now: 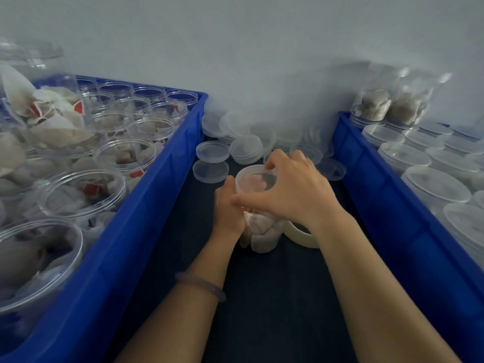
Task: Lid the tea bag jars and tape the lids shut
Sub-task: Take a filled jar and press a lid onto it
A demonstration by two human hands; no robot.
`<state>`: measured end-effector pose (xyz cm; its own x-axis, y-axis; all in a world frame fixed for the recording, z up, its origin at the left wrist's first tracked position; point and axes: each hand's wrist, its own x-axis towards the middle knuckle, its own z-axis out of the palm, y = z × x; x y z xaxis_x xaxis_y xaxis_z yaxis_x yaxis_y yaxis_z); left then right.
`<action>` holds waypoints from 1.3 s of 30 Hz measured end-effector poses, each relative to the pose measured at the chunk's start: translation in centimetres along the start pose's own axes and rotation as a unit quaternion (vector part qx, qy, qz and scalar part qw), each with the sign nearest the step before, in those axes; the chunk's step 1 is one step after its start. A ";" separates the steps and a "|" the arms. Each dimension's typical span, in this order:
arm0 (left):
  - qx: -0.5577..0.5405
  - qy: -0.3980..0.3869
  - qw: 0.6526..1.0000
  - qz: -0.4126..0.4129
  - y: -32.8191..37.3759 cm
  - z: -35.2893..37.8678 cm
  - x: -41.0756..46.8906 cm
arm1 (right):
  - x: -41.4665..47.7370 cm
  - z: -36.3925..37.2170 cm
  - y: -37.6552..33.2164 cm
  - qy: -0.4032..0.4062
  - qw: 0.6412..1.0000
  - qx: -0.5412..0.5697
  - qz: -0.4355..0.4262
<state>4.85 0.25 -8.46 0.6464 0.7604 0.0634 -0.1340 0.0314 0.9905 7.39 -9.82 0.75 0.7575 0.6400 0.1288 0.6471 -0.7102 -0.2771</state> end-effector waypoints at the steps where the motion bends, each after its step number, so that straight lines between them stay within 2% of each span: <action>1: -0.023 0.002 1.000 -0.006 -0.1 0.1 0.1 | 0.0 0.4 -0.1 0.013 1.000 -0.001 0.020; 4: -0.036 0.011 0.999 0.005 -0.5 0.5 -0.2 | -0.6 2.2 0.5 0.069 0.997 -0.036 0.012; 6: -0.076 -0.055 0.996 0.004 -0.4 0.1 -0.1 | -0.8 2.5 1.4 0.026 0.998 0.033 -0.054; 8: -0.139 -0.143 0.980 -0.019 0.1 -0.4 -0.2 | -0.8 2.1 2.5 -0.036 0.984 0.132 -0.115; 9: -0.139 -0.148 0.979 -0.029 0.2 -0.5 -0.2 | -0.8 2.1 3.1 -0.033 0.976 0.173 -0.129; 10: -0.100 -0.132 0.986 -0.030 0.1 -0.5 -0.3 | -0.9 2.4 3.5 -0.005 0.970 0.205 -0.131; 12: 0.075 -0.054 0.995 0.030 -0.2 0.0 -0.2 | -1.3 3.5 3.3 0.078 0.963 0.227 -0.119; 14: 0.226 -0.011 0.970 0.090 -0.8 0.1 -0.1 | -1.7 5.0 2.2 0.158 0.963 0.191 -0.104; 15: 0.255 -0.008 0.961 0.104 -1.2 0.1 0.0 | -1.8 5.5 1.8 0.186 0.962 0.177 -0.095; 19: 0.291 0.023 0.950 0.116 -0.8 0.1 -0.2 | -1.8 6.0 1.2 0.228 0.952 0.190 -0.082; 24: 0.200 0.058 0.973 0.095 -0.2 0.1 -0.8 | -1.8 6.1 0.4 0.246 0.951 0.181 -0.059; 26: 0.188 0.051 0.977 0.091 0.1 0.0 -1.0 | -1.6 5.9 0.9 0.214 0.950 0.215 -0.073; 27: 0.169 0.066 0.979 0.091 0.3 -0.2 -1.1 | -1.5 5.5 1.6 0.168 0.944 0.271 -0.079; 29: 0.090 0.140 0.982 0.089 0.3 -0.6 -0.9 | -1.5 4.9 4.1 0.069 0.913 0.399 -0.041; 30: 0.033 0.177 0.981 0.078 0.2 -0.9 -0.7 | -1.6 5.0 5.7 0.043 0.920 0.390 -0.011; 32: -0.019 0.191 0.981 0.041 -0.1 -1.3 -0.2 | -1.9 5.7 8.7 -0.027 0.977 0.208 0.038; 34: 0.053 0.114 0.992 -0.002 -0.9 -1.2 0.0 | -2.1 6.9 10.2 -0.124 0.990 0.049 0.048; 36: 0.084 0.057 0.995 -0.017 -1.3 -1.2 -0.2 | -1.9 7.5 10.5 -0.126 0.990 0.045 0.044; 39: 0.115 0.040 0.992 0.004 -1.5 -1.6 -1.5 | -2.3 7.0 10.8 -0.092 0.987 0.124 0.040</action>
<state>2.92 0.06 -10.25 0.5823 0.8099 0.0712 0.0424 -0.1177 0.9921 12.02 -16.91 -9.24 0.7624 0.6431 -0.0715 0.5272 -0.6815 -0.5075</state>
